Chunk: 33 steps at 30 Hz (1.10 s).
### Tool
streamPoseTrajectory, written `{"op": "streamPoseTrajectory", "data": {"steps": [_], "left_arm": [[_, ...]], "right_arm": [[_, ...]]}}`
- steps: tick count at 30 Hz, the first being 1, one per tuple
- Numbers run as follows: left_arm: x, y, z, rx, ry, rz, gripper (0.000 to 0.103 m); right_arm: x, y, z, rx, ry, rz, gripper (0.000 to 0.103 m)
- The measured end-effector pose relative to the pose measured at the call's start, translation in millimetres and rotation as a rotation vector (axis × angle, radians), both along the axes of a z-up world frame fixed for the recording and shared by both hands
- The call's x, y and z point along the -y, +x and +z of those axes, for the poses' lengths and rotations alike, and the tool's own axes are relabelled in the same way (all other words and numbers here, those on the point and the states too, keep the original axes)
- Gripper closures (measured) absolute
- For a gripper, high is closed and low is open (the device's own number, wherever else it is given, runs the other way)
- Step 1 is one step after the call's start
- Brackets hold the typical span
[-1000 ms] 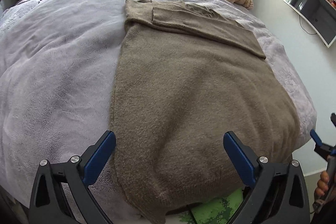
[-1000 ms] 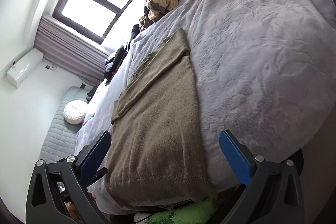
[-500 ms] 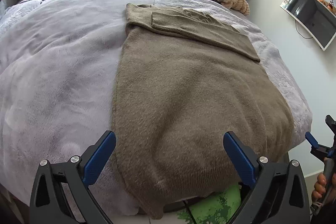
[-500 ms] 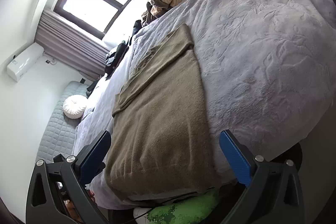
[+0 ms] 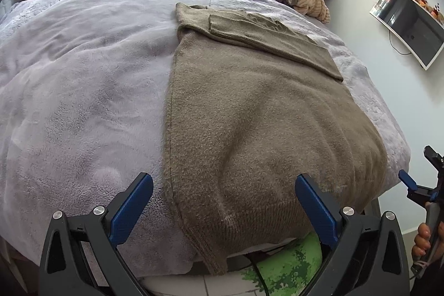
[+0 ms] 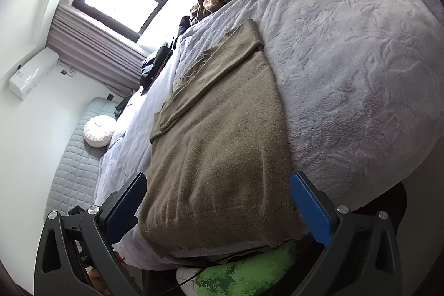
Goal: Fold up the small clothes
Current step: 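Move both open tools to the ribbed hem of the brown sweater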
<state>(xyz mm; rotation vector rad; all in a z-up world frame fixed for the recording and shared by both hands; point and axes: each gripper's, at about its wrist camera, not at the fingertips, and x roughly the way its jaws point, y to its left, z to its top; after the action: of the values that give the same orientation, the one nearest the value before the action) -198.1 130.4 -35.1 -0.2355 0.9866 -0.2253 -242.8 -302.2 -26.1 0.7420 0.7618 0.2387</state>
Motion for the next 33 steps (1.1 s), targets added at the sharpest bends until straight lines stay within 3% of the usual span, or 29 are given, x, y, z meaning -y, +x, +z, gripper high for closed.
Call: {"op": "streamPoseTrajectory", "data": {"steps": [10,23,33], "left_arm": [[-3,-4,8,0.047,-0.002,0.004,0.001],[13,-7,-10,-0.023,0.030,-0.010,0.001],[12,-9,-12,-0.032,0.043,-0.002,0.001]], "right_arm": [[2,5,-13,-0.047,-0.014,0.033,0.000],[6,15,-40,-0.110,-0.023,0.078,0.000],[3,14,-41,-0.109,-0.028,0.091,0.000]]}}
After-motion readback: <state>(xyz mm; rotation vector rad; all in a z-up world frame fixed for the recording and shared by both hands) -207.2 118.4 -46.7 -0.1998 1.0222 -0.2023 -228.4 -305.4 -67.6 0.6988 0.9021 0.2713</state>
